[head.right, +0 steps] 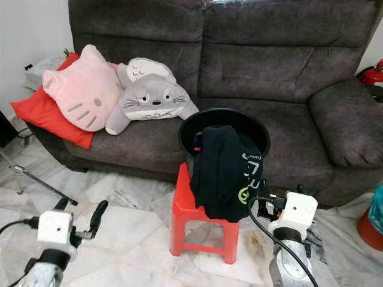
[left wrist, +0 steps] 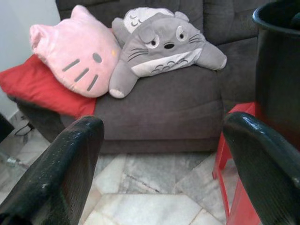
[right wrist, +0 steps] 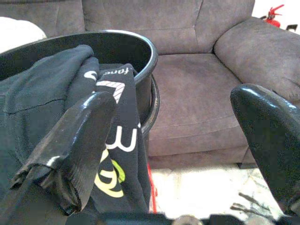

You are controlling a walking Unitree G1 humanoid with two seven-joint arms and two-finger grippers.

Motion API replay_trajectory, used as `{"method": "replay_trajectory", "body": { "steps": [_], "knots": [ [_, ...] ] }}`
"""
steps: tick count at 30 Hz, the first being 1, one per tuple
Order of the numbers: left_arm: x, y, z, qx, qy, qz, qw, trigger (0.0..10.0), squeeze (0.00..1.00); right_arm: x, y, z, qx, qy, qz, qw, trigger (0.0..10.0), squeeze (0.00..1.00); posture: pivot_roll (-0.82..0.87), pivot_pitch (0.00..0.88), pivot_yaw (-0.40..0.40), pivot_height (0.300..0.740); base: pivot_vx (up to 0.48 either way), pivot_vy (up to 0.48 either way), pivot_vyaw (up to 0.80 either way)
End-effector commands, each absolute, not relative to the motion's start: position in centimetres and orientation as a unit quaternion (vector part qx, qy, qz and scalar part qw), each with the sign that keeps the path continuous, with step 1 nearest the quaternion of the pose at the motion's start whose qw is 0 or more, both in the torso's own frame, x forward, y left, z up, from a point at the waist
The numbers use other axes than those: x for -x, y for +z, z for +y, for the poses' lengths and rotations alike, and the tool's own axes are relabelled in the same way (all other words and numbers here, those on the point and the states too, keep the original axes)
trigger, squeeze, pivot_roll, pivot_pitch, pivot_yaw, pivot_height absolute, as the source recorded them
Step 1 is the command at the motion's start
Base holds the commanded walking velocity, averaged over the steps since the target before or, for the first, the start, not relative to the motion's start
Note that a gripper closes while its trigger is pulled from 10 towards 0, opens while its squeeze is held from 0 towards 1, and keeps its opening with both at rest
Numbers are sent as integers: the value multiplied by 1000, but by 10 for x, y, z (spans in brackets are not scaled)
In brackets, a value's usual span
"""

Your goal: Hang hanger

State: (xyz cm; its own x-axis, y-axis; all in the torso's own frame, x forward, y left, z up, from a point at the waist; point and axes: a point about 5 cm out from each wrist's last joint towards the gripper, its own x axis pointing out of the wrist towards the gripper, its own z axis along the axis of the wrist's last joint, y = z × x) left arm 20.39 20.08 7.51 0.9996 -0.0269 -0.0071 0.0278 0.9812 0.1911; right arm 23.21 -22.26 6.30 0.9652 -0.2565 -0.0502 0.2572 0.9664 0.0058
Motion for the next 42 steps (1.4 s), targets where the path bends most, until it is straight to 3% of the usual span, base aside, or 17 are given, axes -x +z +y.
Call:
{"method": "replay_trajectory", "body": {
  "steps": [1,11,26,42],
  "knots": [
    [-205,70,204,-101,-14,19,995,10000,0,-229,59,-222,-5,-133,29,991,10000,1000,-144,0,55,740,0,0,0],
    [-220,55,197,-88,2,36,995,10000,0,-243,67,-223,6,-103,14,995,10000,1000,-129,0,6,740,0,0,0],
    [-246,48,206,-90,13,52,994,10000,0,-257,67,-228,-11,-124,7,992,10000,1000,-142,0,32,740,0,0,0],
    [-236,38,212,-82,27,61,994,10000,0,-254,62,-216,-15,-104,10,994,10000,1000,-132,0,26,740,0,0,0]
  ]
}}
